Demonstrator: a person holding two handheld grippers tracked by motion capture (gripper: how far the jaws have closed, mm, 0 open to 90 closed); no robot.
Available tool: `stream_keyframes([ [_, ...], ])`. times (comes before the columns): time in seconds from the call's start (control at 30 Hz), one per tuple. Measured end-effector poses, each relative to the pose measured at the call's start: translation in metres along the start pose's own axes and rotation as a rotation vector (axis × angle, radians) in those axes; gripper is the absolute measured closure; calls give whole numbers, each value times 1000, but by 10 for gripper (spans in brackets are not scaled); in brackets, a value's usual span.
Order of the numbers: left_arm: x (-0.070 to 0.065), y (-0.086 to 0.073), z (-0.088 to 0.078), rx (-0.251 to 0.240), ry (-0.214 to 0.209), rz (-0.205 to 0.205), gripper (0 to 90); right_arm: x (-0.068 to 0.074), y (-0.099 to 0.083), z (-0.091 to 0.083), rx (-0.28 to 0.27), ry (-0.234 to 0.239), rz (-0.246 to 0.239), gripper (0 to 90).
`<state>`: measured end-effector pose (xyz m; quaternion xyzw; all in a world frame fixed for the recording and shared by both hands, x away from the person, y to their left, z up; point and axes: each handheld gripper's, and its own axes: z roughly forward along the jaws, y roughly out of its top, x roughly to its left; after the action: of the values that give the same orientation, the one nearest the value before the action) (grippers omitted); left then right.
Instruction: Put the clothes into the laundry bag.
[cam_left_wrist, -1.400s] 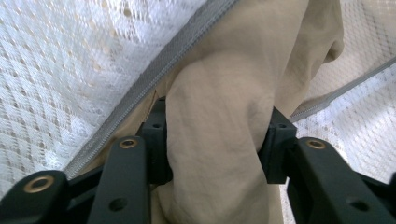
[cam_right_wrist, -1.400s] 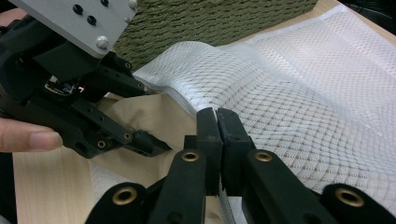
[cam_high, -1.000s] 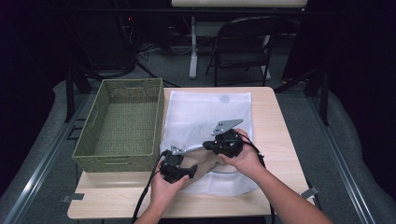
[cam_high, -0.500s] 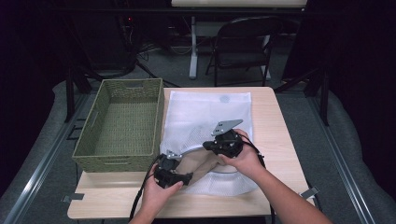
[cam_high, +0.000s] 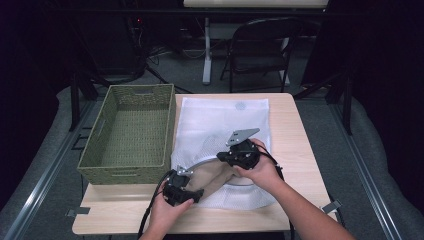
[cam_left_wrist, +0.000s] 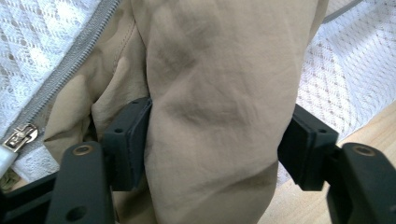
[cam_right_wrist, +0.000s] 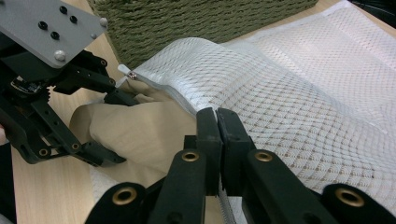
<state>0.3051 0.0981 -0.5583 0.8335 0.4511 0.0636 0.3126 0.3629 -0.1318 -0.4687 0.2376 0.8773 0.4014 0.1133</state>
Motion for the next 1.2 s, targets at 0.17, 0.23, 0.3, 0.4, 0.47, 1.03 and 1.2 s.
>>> stream_keyframes([
  [0.17, 0, -3, 4, 0, -5, 3, 375, 1, -2, 2, -1, 4, 6, 884],
  [0.23, 0, -4, 5, -6, -6, 9, 375, 0, -3, 2, 0, 4, 6, 884],
  [0.3, 0, -5, 6, -9, -7, 13, 388, 1, -3, 2, 4, 5, 6, 884],
  [0.4, -1, -6, 7, -12, -9, 4, 418, 1, -3, 2, 6, 5, 2, 884],
  [0.47, -1, -6, 6, -16, -6, 2, 457, 2, -3, 2, 5, 6, 3, 884],
  [1.03, -1, -2, 1, -37, -54, -29, 727, 3, -2, 2, 1, 4, -2, 885],
  [1.2, -2, 5, -2, -45, -50, -27, 740, 4, -1, 1, 0, 5, -5, 885],
])
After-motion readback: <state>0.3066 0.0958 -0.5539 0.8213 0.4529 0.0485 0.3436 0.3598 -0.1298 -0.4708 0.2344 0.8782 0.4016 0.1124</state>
